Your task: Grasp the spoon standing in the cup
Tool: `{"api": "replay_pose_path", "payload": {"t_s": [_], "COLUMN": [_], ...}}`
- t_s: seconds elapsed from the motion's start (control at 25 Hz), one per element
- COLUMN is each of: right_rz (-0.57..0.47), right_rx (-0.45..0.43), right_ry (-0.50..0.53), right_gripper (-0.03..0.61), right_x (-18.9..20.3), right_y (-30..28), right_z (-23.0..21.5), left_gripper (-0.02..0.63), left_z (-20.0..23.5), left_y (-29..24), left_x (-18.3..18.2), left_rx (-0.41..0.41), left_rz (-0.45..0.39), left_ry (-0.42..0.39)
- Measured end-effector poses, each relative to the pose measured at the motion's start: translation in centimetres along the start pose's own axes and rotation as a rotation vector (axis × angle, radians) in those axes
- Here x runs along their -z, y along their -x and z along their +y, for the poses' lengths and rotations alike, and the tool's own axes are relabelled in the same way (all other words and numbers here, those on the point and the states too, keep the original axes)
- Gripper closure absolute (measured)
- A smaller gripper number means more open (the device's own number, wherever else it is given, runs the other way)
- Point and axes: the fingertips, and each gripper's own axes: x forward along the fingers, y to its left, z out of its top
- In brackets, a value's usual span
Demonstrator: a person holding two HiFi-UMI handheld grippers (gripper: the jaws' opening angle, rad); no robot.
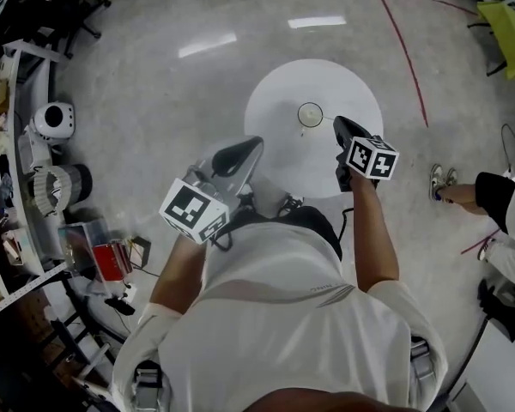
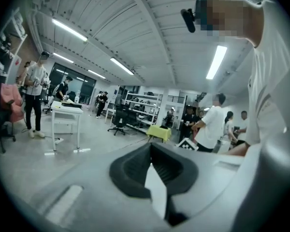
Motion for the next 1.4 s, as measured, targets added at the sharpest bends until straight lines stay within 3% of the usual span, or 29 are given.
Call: {"api": "replay_pose_path", "payload": {"t_s": [0.32, 0.76, 1.0, 1.4], "right_rz": [-0.231, -0.616, -0.662, -0.684], "right_rx": [-0.007, -0.039, -0.013, -0.017], "right_ry": [0.048, 0.251, 0.319, 0.322], "right_gripper": [0.566, 0.567, 0.567, 0.566], "right_x": [-4.9, -9.5, -9.1, -9.1], "right_y": [9.9, 23.7, 26.6, 27.7], "right_z": [5.8, 14.0, 15.6, 16.2], "left_gripper": [0.612, 0.612, 0.612, 0.612], "left_z": [-1.4, -5.7, -7.5, -8.6], "left_y": [0.3, 0.6, 0.9, 1.4], "left_x": [-2.8, -5.9, -6.6, -7.0], "left_rx": [0.094, 0.229, 0.269, 0.28], "left_rz": [-0.047, -0.098, -0.11, -0.117], "left_ry": [-0.057, -0.118, -0.136, -0.146]}}
